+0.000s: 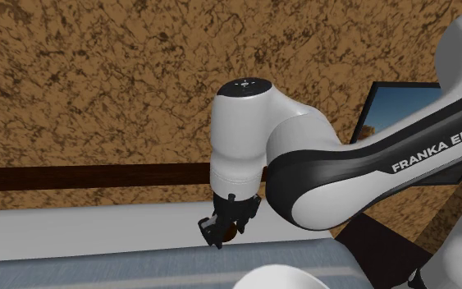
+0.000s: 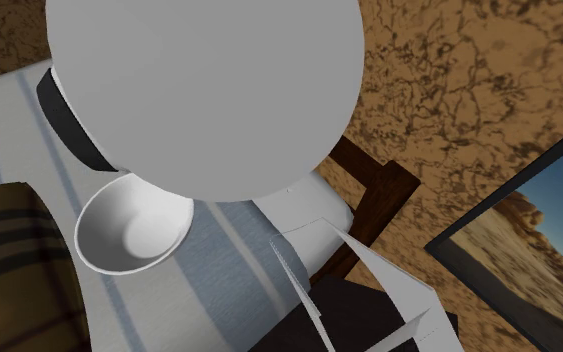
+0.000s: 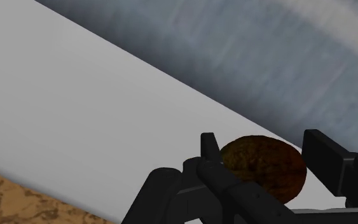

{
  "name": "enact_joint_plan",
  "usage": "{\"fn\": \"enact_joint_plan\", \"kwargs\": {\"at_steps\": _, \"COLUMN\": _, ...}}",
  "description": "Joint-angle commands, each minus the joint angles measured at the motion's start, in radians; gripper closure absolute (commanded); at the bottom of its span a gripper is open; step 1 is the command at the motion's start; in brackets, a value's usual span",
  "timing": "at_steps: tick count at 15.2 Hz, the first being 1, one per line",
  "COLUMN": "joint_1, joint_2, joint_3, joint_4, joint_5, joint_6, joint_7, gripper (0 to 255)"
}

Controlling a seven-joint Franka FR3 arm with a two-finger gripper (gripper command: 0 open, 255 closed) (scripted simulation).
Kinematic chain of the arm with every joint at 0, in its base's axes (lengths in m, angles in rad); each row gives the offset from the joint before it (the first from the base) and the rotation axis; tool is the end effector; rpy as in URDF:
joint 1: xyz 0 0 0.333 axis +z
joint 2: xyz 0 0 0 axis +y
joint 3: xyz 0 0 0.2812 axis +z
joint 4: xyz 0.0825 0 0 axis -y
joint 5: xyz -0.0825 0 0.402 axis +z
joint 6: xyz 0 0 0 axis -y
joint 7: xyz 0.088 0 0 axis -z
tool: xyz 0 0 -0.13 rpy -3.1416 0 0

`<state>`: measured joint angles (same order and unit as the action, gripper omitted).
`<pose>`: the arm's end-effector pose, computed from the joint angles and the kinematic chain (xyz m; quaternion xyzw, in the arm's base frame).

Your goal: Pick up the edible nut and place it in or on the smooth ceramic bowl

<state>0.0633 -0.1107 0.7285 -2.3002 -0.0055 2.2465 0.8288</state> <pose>0.3684 0.3688 0.3164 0.9990 -0.0178 0.0382 0.0164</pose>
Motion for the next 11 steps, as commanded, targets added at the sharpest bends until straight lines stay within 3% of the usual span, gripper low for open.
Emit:
{"fn": "enact_joint_plan", "kwargs": {"at_steps": 1, "joint_1": 0.0, "joint_2": 0.0, "joint_3": 0.0, "joint_4": 0.0, "joint_5": 0.0, "joint_6": 0.0, "joint_7": 0.0, "gripper": 255}}
{"fn": "enact_joint_plan", "kwargs": {"at_steps": 8, "joint_1": 0.0, "joint_2": 0.0, "joint_3": 0.0, "joint_4": 0.0, "joint_5": 0.0, "joint_6": 0.0, "joint_7": 0.0, "gripper": 255}}
{"fn": "enact_joint_plan", "kwargs": {"at_steps": 11, "joint_1": 0.003, "joint_2": -0.026, "joint_3": -0.007, "joint_4": 0.021, "joint_5": 0.021, "joint_6": -0.041, "joint_7": -0.018, "gripper": 255}}
